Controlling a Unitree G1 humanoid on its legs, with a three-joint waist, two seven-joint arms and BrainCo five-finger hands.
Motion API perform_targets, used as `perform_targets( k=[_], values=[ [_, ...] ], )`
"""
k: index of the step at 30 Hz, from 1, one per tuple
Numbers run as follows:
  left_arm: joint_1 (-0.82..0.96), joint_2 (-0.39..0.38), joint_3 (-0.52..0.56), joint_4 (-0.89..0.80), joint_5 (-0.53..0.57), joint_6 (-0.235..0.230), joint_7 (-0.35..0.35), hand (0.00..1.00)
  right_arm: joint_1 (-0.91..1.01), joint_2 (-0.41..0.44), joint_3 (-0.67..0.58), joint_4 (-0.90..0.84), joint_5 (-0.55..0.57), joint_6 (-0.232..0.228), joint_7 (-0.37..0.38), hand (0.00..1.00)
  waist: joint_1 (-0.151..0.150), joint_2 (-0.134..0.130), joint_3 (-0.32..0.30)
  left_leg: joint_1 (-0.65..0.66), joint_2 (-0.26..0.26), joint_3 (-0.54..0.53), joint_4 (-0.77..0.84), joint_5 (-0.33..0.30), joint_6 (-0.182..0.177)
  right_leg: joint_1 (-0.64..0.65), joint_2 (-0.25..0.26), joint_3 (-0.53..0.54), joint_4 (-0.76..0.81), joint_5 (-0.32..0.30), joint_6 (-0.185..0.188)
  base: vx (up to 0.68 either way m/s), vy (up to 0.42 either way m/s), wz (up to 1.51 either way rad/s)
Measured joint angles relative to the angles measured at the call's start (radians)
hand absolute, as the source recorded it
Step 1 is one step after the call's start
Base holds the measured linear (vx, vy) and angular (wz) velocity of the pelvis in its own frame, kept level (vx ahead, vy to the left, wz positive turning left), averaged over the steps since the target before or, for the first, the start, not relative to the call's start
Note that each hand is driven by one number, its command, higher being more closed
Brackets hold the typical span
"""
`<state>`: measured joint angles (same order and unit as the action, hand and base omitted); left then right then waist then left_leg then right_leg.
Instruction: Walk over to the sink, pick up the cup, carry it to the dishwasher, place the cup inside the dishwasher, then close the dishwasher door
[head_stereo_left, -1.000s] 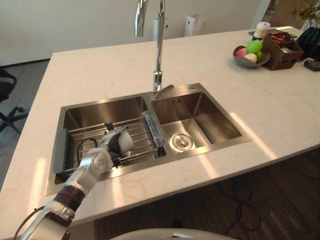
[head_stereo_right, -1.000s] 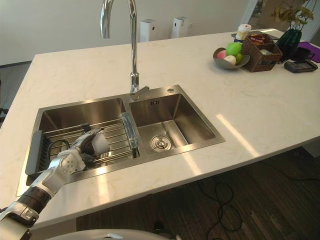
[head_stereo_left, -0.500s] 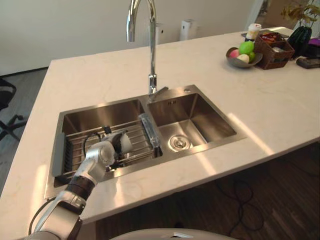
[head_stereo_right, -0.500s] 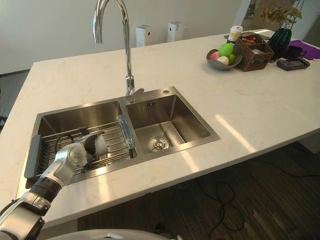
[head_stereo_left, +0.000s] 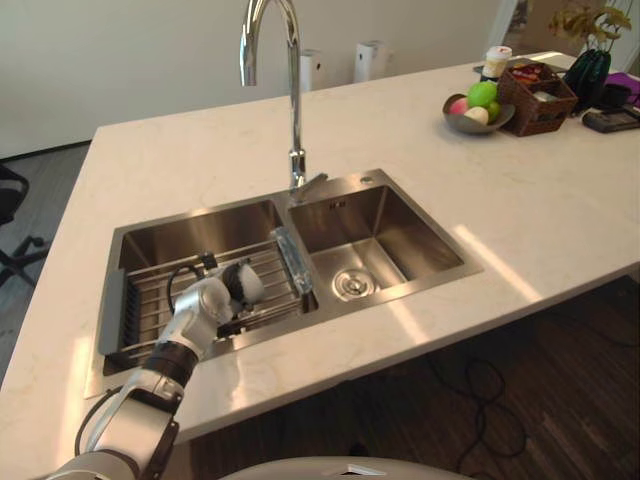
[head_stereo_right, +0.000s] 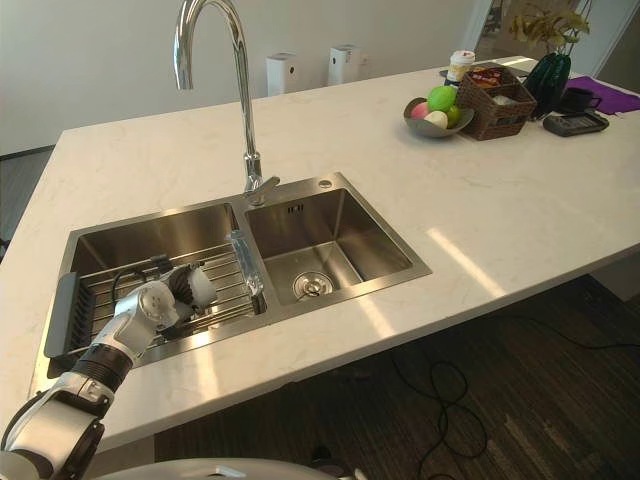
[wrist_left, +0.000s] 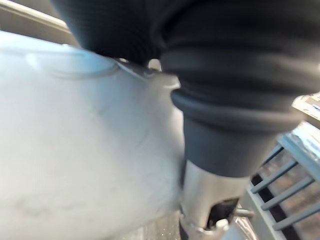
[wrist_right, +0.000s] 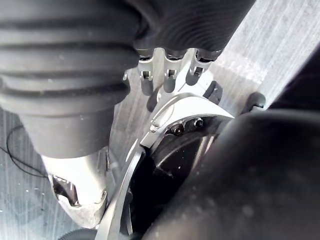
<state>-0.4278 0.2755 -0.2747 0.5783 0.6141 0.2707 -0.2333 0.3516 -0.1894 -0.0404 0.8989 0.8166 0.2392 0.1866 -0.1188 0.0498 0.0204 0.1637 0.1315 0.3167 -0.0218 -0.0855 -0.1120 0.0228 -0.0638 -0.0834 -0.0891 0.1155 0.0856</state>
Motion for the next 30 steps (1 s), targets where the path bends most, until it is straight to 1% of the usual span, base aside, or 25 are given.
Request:
perform_targets(
  k=[4, 5, 11, 13, 14, 16, 17, 18, 20, 21, 23, 24, 25, 26, 27, 28, 29, 30],
  values=[
    [0.0, -0.006, 0.005, 0.003, 0.0, 0.0, 0.009, 0.0, 0.0, 0.0, 0.001, 0.0, -0.001, -0.005, 0.002, 0.0, 0.001, 0.0, 0.0, 0.0, 0.0, -0.002, -0.001, 0.001, 0.0, 0.001, 0.0, -0.002, 0.0, 0.0, 0.0, 0.0, 0.0, 0.01],
    [0.0, -0.012, 0.013, 0.005, 0.0, 0.0, 0.009, 1.0, 0.0, 0.0, 0.001, 0.0, -0.001, -0.006, 0.002, 0.0, 0.001, 0.0, 0.0, 0.0, 0.0, -0.005, -0.001, 0.001, 0.0, 0.002, 0.0, -0.004, 0.0, 0.0, 0.0, 0.0, 0.0, 0.04],
    [-0.002, -0.031, 0.039, 0.009, 0.0, -0.002, 0.01, 1.0, 0.0, 0.0, 0.002, 0.0, -0.022, -0.015, 0.001, 0.0, 0.001, -0.001, 0.0, 0.0, 0.0, -0.015, -0.002, 0.001, 0.0, 0.008, -0.001, -0.013, 0.0, -0.003, 0.003, 0.0, 0.0, 0.04],
    [-0.002, -0.029, 0.039, 0.009, 0.017, -0.012, 0.011, 1.0, 0.0, 0.0, 0.002, 0.0, -0.034, -0.018, 0.0, 0.0, 0.002, -0.002, 0.001, 0.0, -0.001, -0.017, -0.003, 0.001, 0.0, 0.008, -0.001, -0.014, 0.0, -0.004, 0.004, 0.0, 0.0, 0.0],
    [-0.002, -0.029, 0.039, 0.009, 0.027, -0.019, 0.011, 1.0, 0.0, 0.0, 0.002, 0.0, -0.034, -0.018, 0.0, 0.0, 0.002, -0.003, 0.001, 0.0, -0.001, -0.017, -0.004, 0.001, 0.0, 0.008, -0.001, -0.014, 0.0, -0.005, 0.004, 0.0, 0.0, 0.0],
    [-0.002, -0.026, 0.039, 0.014, 0.051, -0.046, 0.012, 1.0, 0.0, 0.0, 0.003, 0.0, -0.035, -0.018, -0.001, 0.0, 0.002, -0.004, 0.002, 0.0, -0.002, -0.018, -0.006, 0.001, 0.001, 0.008, -0.002, -0.016, 0.0, -0.006, 0.004, 0.0, 0.0, 0.0],
    [-0.001, -0.022, 0.037, 0.023, 0.063, -0.073, 0.019, 1.0, 0.0, 0.0, 0.004, 0.0, -0.035, -0.018, -0.002, 0.0, 0.002, -0.004, 0.002, 0.0, -0.002, -0.02, -0.009, 0.001, 0.001, 0.008, -0.002, -0.018, 0.0, -0.007, 0.004, 0.0, 0.0, 0.0],
    [0.0, -0.02, 0.037, 0.023, 0.066, -0.08, 0.02, 1.0, 0.0, -0.001, 0.005, 0.001, -0.035, -0.018, -0.002, 0.0, 0.002, -0.004, 0.002, 0.0, -0.002, -0.02, -0.01, 0.002, 0.001, 0.008, -0.002, -0.019, 0.0, -0.007, 0.004, 0.01, -0.004, 0.06],
    [0.012, -0.018, 0.024, 0.024, 0.07, -0.132, 0.067, 1.0, -0.001, -0.011, 0.032, 0.004, -0.036, -0.019, -0.002, 0.0, 0.0, -0.007, 0.005, -0.001, -0.004, -0.032, -0.016, 0.008, 0.009, 0.01, -0.003, -0.032, 0.0, -0.009, 0.003, 0.01, -0.008, 0.14],
    [0.015, -0.016, 0.014, 0.024, 0.069, -0.146, 0.084, 1.0, -0.001, -0.012, 0.039, 0.005, -0.036, -0.019, -0.002, 0.0, -0.001, -0.008, 0.006, -0.002, -0.004, -0.038, -0.016, 0.008, 0.009, 0.012, -0.003, -0.037, 0.0, -0.01, 0.004, 0.03, -0.014, 0.19],
    [0.027, 0.003, -0.032, 0.021, 0.063, -0.214, 0.153, 1.0, -0.003, -0.014, 0.042, 0.017, -0.037, -0.02, -0.001, 0.0, 0.002, -0.009, 0.007, -0.002, -0.004, -0.045, -0.016, 0.009, 0.009, 0.014, -0.002, -0.044, 0.0, -0.013, 0.004, 0.03, -0.011, 0.12],
    [0.033, 0.012, -0.045, 0.021, 0.055, -0.233, 0.173, 1.0, -0.003, -0.014, 0.042, 0.017, -0.037, -0.02, -0.001, 0.0, 0.002, -0.009, 0.007, -0.003, -0.004, -0.046, -0.016, 0.009, 0.009, 0.014, -0.002, -0.045, 0.0, -0.013, 0.004, 0.02, -0.005, 0.03],
    [0.043, 0.029, -0.07, 0.017, 0.054, -0.264, 0.211, 1.0, -0.004, -0.014, 0.042, 0.019, -0.037, -0.021, -0.001, 0.0, 0.001, -0.009, 0.008, -0.003, -0.004, -0.048, -0.015, 0.009, 0.009, 0.015, -0.002, -0.046, 0.0, -0.014, 0.004, 0.01, -0.006, 0.04],
    [0.051, 0.055, -0.097, -0.004, 0.052, -0.284, 0.244, 1.0, -0.005, -0.014, 0.044, 0.019, -0.036, -0.023, -0.001, 0.0, -0.002, -0.008, 0.013, -0.004, -0.006, -0.06, -0.015, 0.008, 0.009, 0.016, -0.003, -0.051, 0.0, -0.016, 0.004, 0.0, -0.007, 0.08],
    [0.058, 0.07, -0.114, -0.018, 0.046, -0.294, 0.261, 1.0, -0.007, -0.014, 0.047, 0.02, -0.036, -0.026, -0.001, 0.0, -0.005, -0.008, 0.016, -0.007, -0.007, -0.067, -0.015, 0.008, 0.01, 0.017, -0.004, -0.057, 0.0, -0.017, 0.004, -0.01, -0.009, 0.18],
    [0.07, 0.098, -0.137, -0.044, 0.035, -0.319, 0.297, 1.0, -0.012, -0.015, 0.054, 0.02, -0.036, -0.028, -0.001, 0.0, -0.016, -0.007, 0.026, -0.011, -0.008, -0.077, -0.015, 0.009, 0.01, 0.018, -0.006, -0.067, 0.0, -0.019, 0.005, -0.01, -0.008, 0.18],
    [0.087, 0.128, -0.153, -0.079, 0.019, -0.338, 0.328, 1.0, -0.017, -0.019, 0.069, 0.02, -0.036, -0.029, -0.001, 0.0, -0.019, 0.0, 0.034, -0.013, -0.008, -0.081, -0.014, 0.009, 0.01, 0.018, -0.006, -0.069, 0.0, -0.02, 0.004, -0.01, -0.006, 0.15],
    [0.096, 0.143, -0.159, -0.098, 0.015, -0.348, 0.343, 1.0, -0.02, -0.019, 0.072, 0.021, -0.036, -0.029, -0.001, 0.0, -0.02, 0.003, 0.039, -0.015, -0.007, -0.084, -0.014, 0.009, 0.01, 0.017, -0.007, -0.071, 0.0, -0.02, 0.004, -0.01, -0.004, 0.11]
  ],
)
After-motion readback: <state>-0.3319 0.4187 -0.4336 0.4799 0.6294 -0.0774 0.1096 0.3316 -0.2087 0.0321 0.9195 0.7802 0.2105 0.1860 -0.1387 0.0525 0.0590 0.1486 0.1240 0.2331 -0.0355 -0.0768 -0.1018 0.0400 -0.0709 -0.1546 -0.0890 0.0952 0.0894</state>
